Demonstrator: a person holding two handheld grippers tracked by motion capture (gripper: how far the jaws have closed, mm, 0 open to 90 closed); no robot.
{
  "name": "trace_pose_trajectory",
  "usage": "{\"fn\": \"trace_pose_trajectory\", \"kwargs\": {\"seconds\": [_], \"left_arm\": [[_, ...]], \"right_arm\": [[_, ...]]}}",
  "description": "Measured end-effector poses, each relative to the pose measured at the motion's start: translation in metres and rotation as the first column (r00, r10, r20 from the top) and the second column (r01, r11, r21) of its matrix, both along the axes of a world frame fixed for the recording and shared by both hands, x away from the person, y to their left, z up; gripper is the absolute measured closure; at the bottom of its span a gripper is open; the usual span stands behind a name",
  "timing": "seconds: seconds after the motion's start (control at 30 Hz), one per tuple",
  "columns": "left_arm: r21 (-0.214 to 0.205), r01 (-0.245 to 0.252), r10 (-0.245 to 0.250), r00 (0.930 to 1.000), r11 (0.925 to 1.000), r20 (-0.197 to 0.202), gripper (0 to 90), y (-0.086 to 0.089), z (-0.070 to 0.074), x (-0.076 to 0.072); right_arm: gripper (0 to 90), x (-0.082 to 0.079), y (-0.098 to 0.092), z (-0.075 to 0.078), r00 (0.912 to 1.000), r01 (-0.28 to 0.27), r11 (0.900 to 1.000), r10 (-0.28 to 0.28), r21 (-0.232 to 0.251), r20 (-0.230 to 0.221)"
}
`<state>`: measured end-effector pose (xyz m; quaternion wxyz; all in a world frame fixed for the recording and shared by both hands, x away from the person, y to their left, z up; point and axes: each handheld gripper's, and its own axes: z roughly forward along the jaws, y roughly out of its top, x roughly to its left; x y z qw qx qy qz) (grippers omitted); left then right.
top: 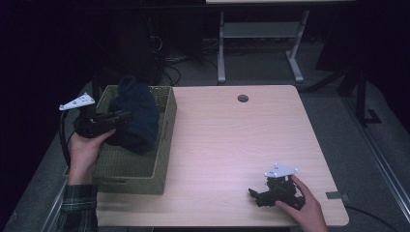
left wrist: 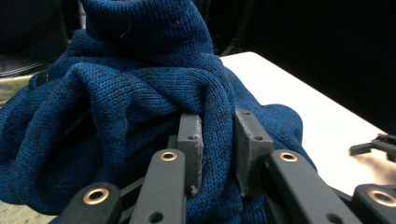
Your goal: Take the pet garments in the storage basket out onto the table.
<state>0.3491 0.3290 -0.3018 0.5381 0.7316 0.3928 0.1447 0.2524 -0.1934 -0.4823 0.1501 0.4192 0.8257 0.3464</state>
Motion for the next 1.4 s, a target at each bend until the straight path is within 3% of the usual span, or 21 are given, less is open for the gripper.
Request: {"fn": "trace_pose_trajectory", "kwargs": {"seconds": [0.07,0.27,0.47,1.03,1.3,1.4], "left_arm": [[-0.02,0.024,-0.024,0.9996,0.9995,0.014,74.1,-0.007,0.005,-0.001],[-0.023,0.063,-0.062,0.997,0.9978,0.047,74.1,-0.023,0.018,-0.003],[-0.027,0.089,-0.087,0.9944,0.9957,0.059,74.1,-0.034,0.023,-0.004],[-0.026,0.181,-0.178,0.9791,0.9831,0.099,74.1,-0.076,0.037,0.001],[-0.017,0.24,-0.237,0.9659,0.9706,0.103,74.1,-0.102,0.038,0.002],[-0.012,0.272,-0.27,0.9578,0.9621,0.098,74.1,-0.118,0.036,0.004]], "right_arm": [[0.0,0.0,0.0,0.0,1.0,0.0,1.0,0.0,0.0,0.0],[0.0,0.0,0.0,0.0,1.0,0.0,1.0,0.0,0.0,0.0],[0.0,0.0,0.0,0.0,1.0,0.001,1.0,-0.001,0.001,0.0],[0.0,0.0,0.0,0.0,1.0,0.001,1.0,-0.001,0.001,-0.002],[0.0,0.0,0.0,0.0,1.0,0.001,1.0,-0.001,0.001,-0.002],[0.0,0.0,0.0,0.0,1.0,0.001,1.0,-0.001,0.0,-0.002]]}}
